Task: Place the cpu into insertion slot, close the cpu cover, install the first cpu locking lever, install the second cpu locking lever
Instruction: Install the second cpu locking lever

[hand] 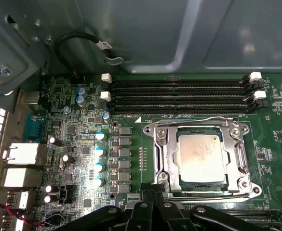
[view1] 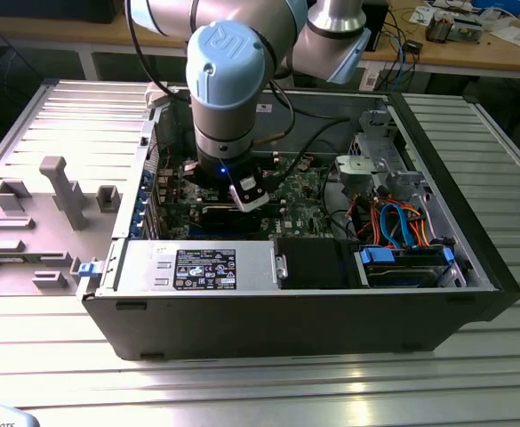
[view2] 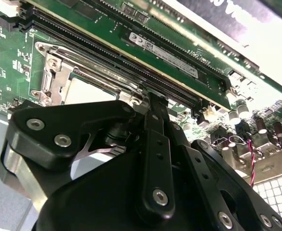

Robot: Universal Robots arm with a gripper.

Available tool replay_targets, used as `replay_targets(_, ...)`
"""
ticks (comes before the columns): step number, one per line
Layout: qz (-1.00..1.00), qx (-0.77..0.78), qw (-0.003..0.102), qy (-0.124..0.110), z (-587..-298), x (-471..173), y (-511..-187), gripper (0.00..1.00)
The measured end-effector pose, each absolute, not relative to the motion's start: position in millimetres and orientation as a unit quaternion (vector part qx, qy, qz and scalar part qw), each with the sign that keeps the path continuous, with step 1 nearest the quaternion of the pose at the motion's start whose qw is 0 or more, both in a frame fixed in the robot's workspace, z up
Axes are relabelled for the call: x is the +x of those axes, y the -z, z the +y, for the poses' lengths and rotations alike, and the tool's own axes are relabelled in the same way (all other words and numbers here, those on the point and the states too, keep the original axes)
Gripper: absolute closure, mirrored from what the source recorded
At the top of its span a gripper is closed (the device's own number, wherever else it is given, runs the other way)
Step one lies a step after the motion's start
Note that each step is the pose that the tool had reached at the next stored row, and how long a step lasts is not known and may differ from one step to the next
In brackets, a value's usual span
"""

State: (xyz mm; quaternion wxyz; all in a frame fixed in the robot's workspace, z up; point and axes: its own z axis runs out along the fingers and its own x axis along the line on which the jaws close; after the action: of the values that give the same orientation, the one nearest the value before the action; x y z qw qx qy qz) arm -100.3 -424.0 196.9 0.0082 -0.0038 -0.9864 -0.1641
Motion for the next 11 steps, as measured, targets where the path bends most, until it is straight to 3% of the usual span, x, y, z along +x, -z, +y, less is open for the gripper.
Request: replay_targets(11, -0.986, -0.004, 0.008, 0.164, -425.5, -100.6, -197.5, 0.89)
